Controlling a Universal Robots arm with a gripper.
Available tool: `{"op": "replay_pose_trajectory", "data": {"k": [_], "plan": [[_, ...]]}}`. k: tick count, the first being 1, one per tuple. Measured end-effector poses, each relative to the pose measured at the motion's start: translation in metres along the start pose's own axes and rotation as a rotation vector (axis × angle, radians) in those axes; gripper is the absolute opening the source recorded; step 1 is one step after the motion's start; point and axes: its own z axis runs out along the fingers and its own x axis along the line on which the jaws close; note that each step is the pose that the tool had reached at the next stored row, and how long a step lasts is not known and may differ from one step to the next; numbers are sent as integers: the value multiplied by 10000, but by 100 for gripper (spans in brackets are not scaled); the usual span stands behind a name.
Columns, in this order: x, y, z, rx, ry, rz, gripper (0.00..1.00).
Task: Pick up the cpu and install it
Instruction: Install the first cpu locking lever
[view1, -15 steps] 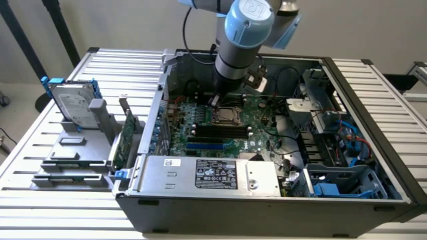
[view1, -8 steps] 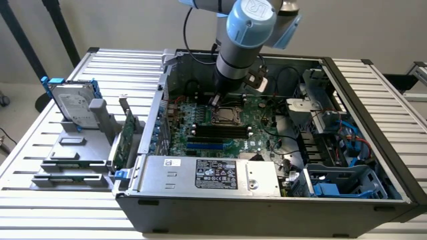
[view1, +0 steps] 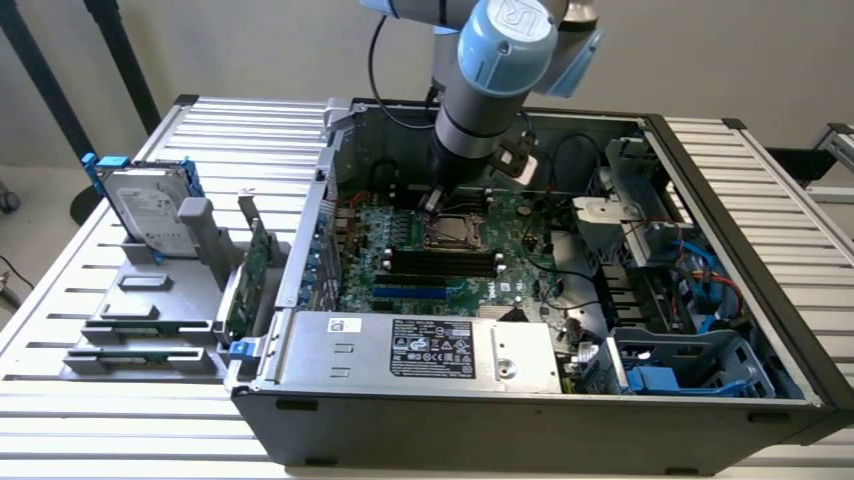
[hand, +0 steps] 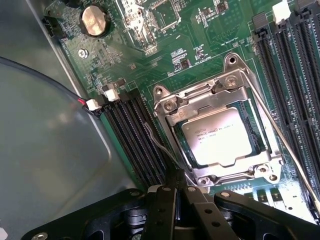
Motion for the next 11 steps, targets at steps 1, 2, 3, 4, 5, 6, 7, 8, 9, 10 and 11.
{"op": "replay_pose_trajectory", "data": {"k": [1,2,3,4,5,6,7,8,9,10,11], "plan": [[2,4,0,12,-6,8,11],[3,7,0,24,-12,14,11],[5,11,0,37,-17,21,11],[7,16,0,49,-21,28,11],[9,20,1,61,-27,34,11],[11,25,1,71,-31,40,11],[12,29,2,79,-35,46,11],[14,33,3,87,-37,52,11],[15,37,3,92,-39,59,11],[17,41,4,96,-40,68,11],[18,45,5,99,-40,78,11]]}}
